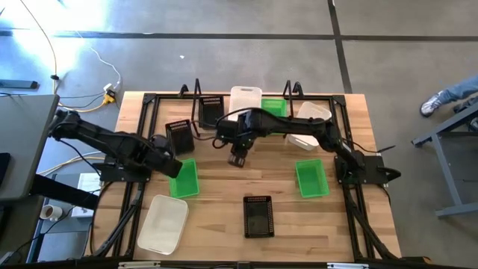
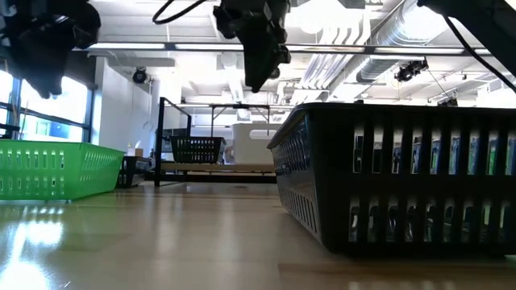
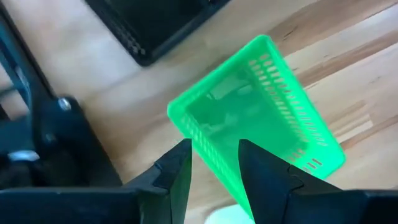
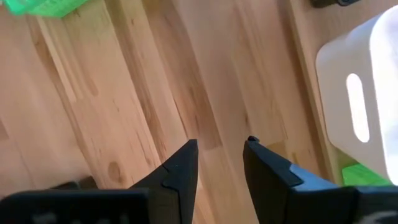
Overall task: Stack baskets on shelf by color
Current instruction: Stack the left green basket on top of the other green basket on the shelf
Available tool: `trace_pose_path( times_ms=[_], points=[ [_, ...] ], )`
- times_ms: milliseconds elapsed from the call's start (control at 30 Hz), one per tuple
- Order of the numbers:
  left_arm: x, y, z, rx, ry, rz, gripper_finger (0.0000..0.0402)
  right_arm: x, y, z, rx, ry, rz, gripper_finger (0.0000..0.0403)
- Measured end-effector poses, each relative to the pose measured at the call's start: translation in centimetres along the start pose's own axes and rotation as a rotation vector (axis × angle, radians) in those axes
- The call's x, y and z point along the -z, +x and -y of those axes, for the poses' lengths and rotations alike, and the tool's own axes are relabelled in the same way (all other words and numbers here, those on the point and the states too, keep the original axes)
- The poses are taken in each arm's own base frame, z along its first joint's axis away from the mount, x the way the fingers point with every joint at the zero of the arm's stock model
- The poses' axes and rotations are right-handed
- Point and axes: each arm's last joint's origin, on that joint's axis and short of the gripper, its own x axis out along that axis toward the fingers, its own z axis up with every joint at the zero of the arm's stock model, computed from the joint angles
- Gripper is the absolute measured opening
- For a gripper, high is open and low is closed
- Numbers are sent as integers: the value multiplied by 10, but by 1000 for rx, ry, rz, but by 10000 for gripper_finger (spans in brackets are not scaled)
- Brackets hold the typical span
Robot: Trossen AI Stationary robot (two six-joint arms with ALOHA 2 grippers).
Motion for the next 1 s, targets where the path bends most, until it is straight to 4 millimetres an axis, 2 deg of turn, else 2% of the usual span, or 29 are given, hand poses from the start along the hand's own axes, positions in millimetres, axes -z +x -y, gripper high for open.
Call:
trace_pose_path(
  times_ms=[233,500,1000],
  points=[
    [13,9,3,-11,-159,-8,122,5,0,0,10,-66,-53,115],
    [26,29,4,-86,-305,-17,122,10,0,1,16,-139,-98,115],
    [38,61,29,-228,-387,32,122,10,0,1,13,-221,-99,115]
  ],
)
